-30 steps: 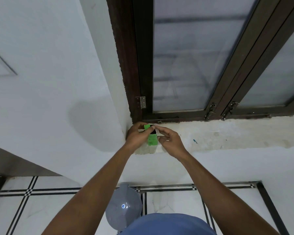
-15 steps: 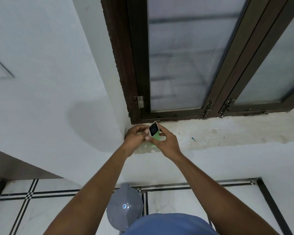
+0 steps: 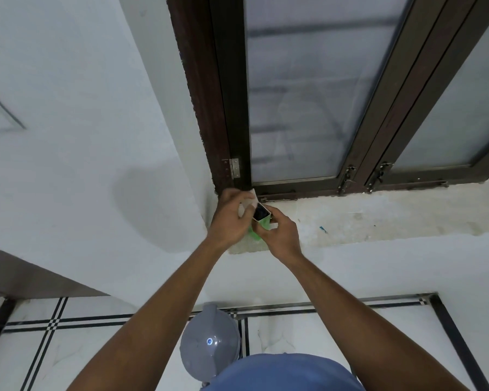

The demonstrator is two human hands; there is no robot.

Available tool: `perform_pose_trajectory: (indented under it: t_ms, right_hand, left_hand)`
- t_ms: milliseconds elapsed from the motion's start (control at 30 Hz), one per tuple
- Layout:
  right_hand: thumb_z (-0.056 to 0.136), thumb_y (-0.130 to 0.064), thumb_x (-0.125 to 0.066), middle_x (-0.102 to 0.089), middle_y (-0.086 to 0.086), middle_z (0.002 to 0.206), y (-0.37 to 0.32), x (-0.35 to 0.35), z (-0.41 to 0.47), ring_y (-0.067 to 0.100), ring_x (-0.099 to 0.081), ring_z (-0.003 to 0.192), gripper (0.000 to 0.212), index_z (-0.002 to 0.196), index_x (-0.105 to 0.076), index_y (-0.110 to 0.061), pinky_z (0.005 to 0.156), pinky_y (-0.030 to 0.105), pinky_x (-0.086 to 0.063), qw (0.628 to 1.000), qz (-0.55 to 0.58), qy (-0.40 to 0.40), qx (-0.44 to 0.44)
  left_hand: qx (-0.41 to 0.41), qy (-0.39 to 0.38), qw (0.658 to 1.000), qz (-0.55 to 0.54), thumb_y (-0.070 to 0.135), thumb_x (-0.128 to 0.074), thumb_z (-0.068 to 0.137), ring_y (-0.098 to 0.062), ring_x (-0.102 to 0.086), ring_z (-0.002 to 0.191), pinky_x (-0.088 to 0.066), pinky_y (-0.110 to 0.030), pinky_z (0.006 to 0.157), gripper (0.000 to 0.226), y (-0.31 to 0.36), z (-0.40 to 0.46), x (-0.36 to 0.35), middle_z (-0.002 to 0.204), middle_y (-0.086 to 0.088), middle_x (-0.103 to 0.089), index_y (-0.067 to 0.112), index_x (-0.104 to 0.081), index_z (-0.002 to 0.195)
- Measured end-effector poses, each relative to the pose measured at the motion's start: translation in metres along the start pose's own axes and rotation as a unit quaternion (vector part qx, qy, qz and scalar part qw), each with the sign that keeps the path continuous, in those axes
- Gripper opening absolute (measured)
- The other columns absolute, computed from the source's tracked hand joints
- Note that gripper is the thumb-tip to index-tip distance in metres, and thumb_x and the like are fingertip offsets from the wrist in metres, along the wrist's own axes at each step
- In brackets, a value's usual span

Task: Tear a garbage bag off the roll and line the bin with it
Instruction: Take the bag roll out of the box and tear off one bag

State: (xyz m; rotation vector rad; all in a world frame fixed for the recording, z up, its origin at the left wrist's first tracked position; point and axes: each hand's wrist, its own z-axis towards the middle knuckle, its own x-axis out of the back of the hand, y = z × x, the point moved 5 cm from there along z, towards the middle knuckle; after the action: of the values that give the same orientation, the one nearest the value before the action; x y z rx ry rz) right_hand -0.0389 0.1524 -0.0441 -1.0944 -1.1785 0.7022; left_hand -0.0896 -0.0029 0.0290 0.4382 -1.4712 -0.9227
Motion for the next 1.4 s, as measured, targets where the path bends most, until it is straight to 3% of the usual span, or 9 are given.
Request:
perform_pose_trajectory:
  t_ms: [200, 467, 567, 667, 900, 1067, 1233, 1333, 1400]
  right_hand:
    - [0.094, -0.042, -0.086, -0.076, -0.024, 0.117, 0.002, 0.002, 0.002, 0.006, -0.071, 0.112, 0.052, 0.144, -0.07, -0.036, 0.096, 0.03, -0.059, 1.0, -0.012, -0.002, 0.004]
    - [0.093, -0.047, -0.086, -0.075, -0.019, 0.116, 0.002, 0.003, 0.001, 0.009, -0.069, 0.108, 0.059, 0.148, -0.069, -0.036, 0.089, 0.027, -0.057, 0.999, -0.049, -0.021, 0.002]
    - [0.089, -0.054, -0.086, -0.075, -0.016, 0.116, 0.005, -0.001, -0.001, 0.012, -0.068, 0.109, 0.066, 0.151, -0.066, -0.04, 0.087, 0.031, -0.058, 0.998, -0.056, -0.031, 0.002]
    - [0.09, -0.054, -0.085, -0.078, -0.014, 0.117, 0.005, -0.005, -0.002, 0.013, -0.07, 0.108, 0.064, 0.15, -0.066, -0.041, 0.09, 0.033, -0.06, 0.998, -0.048, -0.036, 0.009]
    - [0.093, -0.046, -0.085, -0.074, -0.022, 0.098, 0.002, 0.002, 0.005, 0.001, -0.069, 0.094, 0.05, 0.14, -0.071, -0.034, 0.078, 0.031, -0.057, 0.998, -0.052, -0.024, 0.0]
    - [0.094, -0.05, -0.084, -0.065, -0.026, 0.099, 0.008, 0.006, 0.005, 0.01, -0.067, 0.099, 0.048, 0.134, -0.068, -0.027, 0.08, 0.031, -0.053, 0.998, -0.056, -0.01, -0.025]
    - [0.093, -0.047, -0.087, -0.072, -0.013, 0.109, 0.011, 0.001, 0.009, 0.019, -0.073, 0.107, 0.048, 0.127, -0.061, -0.025, 0.079, 0.028, -0.053, 0.997, -0.054, -0.026, -0.038]
    - [0.086, -0.044, -0.093, -0.073, -0.006, 0.121, 0.009, 0.005, 0.015, 0.017, -0.071, 0.104, 0.075, 0.143, -0.052, -0.021, 0.085, 0.035, -0.059, 0.994, -0.101, -0.007, -0.029]
    - [0.083, -0.045, -0.094, -0.072, 0.002, 0.125, 0.005, 0.006, 0.019, 0.023, -0.069, 0.108, 0.073, 0.14, -0.053, -0.022, 0.088, 0.043, -0.061, 0.987, -0.161, 0.004, 0.004]
  left_hand:
    - [-0.035, -0.129, 0.96, 0.246, 0.05, -0.077, 0.096, -0.026, -0.029, 0.162, -0.04, -0.055, 0.125, 0.035, 0.021, 0.022, 0.004, 0.176, 0.003, -0.033, 0.037, -0.078, 0.128]
    - [-0.045, -0.213, 0.917, 0.333, 0.049, -0.088, 0.087, -0.023, -0.047, 0.147, -0.047, -0.047, 0.115, 0.044, 0.038, 0.039, 0.009, 0.163, 0.008, -0.051, 0.036, -0.081, 0.129]
    - [-0.05, -0.25, 0.887, 0.385, 0.054, -0.086, 0.086, -0.024, -0.06, 0.132, -0.055, -0.038, 0.092, 0.047, 0.036, 0.046, 0.003, 0.145, 0.005, -0.064, 0.033, -0.082, 0.128]
    - [-0.051, -0.251, 0.877, 0.407, 0.056, -0.087, 0.082, -0.02, -0.071, 0.1, -0.045, -0.028, 0.062, 0.035, 0.032, 0.054, 0.0, 0.109, 0.005, -0.074, 0.028, -0.082, 0.102]
    - [-0.06, -0.191, 0.945, 0.259, 0.048, -0.089, 0.077, -0.01, -0.065, 0.099, -0.058, -0.032, 0.079, 0.032, 0.032, 0.047, 0.005, 0.129, 0.015, -0.06, 0.02, -0.084, 0.092]
    - [-0.028, -0.013, 0.999, 0.038, 0.041, -0.083, 0.087, -0.011, -0.065, 0.106, -0.054, -0.023, 0.087, 0.031, 0.052, 0.04, 0.037, 0.125, 0.009, -0.063, 0.02, -0.074, 0.108]
    - [0.089, 0.034, 0.979, -0.18, 0.035, -0.065, 0.107, -0.024, -0.077, 0.109, -0.068, -0.05, 0.094, 0.017, 0.046, 0.031, 0.038, 0.119, -0.002, -0.076, 0.03, -0.061, 0.123]
    - [0.113, 0.118, 0.946, -0.279, 0.037, -0.063, 0.11, -0.025, -0.08, 0.11, -0.069, -0.047, 0.095, 0.019, 0.044, 0.025, 0.044, 0.121, -0.003, -0.077, 0.025, -0.06, 0.124]
    - [0.124, 0.152, 0.91, -0.366, 0.032, -0.062, 0.111, -0.027, -0.08, 0.112, -0.069, -0.042, 0.093, 0.018, 0.051, 0.023, 0.047, 0.122, -0.005, -0.074, 0.02, -0.059, 0.125]
